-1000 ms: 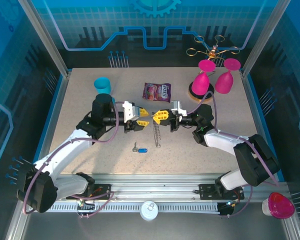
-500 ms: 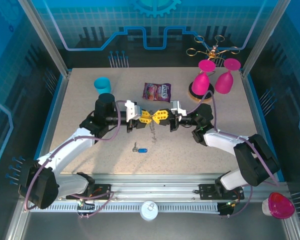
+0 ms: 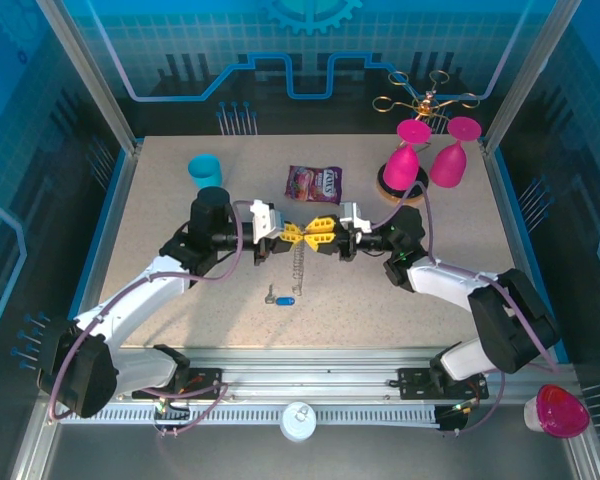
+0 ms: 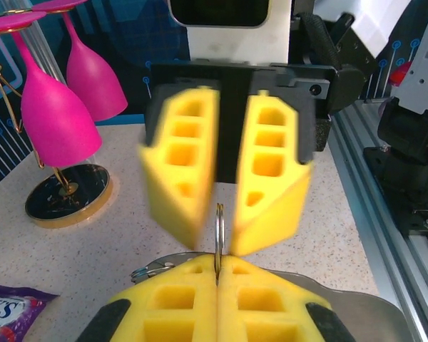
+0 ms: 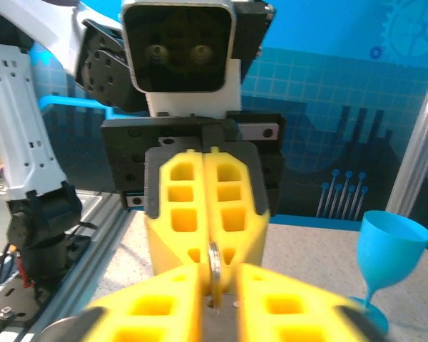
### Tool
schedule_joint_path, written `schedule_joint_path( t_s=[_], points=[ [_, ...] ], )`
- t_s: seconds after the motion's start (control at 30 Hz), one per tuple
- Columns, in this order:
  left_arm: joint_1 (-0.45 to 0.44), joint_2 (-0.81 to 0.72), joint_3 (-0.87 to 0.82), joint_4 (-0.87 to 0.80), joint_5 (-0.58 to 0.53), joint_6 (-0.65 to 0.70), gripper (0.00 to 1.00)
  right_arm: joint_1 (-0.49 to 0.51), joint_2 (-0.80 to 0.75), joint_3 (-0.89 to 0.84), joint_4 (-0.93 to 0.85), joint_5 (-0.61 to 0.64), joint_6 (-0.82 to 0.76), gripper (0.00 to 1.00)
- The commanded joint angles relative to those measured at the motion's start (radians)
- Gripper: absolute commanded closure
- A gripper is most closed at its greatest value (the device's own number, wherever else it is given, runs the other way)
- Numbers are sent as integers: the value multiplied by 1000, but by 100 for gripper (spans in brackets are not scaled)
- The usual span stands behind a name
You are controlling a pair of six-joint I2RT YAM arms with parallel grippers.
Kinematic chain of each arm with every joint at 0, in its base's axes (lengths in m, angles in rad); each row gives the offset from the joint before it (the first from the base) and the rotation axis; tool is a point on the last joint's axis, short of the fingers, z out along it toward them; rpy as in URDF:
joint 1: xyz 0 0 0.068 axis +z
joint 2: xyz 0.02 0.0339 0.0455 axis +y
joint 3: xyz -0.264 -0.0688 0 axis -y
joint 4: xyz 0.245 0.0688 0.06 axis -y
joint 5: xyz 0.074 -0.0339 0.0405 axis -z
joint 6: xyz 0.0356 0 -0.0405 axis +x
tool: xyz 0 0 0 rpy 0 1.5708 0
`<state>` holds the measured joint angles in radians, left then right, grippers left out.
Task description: Put the keys on the keyring
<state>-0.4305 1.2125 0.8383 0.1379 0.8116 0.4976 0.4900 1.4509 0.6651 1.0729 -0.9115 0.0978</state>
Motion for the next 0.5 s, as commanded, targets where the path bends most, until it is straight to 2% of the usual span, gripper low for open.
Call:
schedule_joint_path(
  t_s=[0.0,0.07,0.17,0.2,0.3,0.47],
  points=[
    [-25,-45,-2,0,-92,104,100,-9,-83,-15,-159,100,-85,65],
    [-60,-65,21,-104,-200,226,100,0,-167,-3,-414,220,-242,64],
    [-125,-75,53,-228,-390,401,100,80,-259,86,-889,475,-568,63],
    [-137,-74,62,-255,-432,437,100,104,-273,108,-981,540,-637,63],
    [-161,-69,92,-319,-526,508,100,143,-329,113,-1067,629,-718,64],
    [-179,-65,126,-387,-551,561,100,198,-361,130,-1114,702,-787,67]
  ],
)
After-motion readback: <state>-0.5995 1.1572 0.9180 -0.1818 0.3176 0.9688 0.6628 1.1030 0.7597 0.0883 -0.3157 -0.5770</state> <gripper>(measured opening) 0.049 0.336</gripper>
